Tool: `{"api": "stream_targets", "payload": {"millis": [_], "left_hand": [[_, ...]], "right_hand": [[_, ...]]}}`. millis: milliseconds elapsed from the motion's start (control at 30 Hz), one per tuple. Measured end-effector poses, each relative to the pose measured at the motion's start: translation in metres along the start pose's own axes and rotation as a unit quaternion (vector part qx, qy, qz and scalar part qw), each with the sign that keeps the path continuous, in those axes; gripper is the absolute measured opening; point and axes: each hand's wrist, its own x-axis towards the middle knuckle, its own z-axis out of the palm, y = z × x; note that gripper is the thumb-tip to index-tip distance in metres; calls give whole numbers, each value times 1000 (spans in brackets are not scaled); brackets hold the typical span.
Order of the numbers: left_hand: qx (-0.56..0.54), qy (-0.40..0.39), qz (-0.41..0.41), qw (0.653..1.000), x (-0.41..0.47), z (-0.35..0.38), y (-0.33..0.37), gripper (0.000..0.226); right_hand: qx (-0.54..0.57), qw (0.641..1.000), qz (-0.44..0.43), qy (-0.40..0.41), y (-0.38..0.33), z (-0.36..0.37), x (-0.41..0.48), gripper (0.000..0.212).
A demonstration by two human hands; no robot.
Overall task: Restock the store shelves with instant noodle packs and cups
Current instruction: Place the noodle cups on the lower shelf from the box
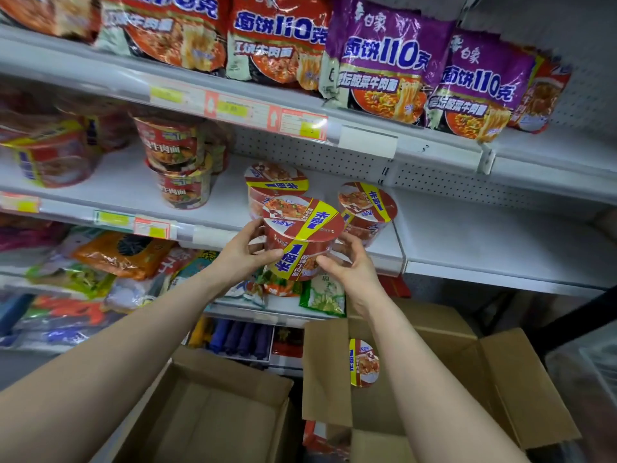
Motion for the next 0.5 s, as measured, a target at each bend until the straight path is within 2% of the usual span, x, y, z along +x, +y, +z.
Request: {"api": "stream_targets", "payload": {"millis": [167,367,500], "left_hand": [[21,12,9,1000,-4,-30,0,100],[22,20,10,1000,-5,-49,-6,78],[29,19,14,999,0,-59,-10,78]], "right_hand": [[-8,1000,-9,-9,-2,29,6,58],[-26,999,-4,-21,-2,51,16,61],[-27,999,-4,-17,1,61,22,59]]}}
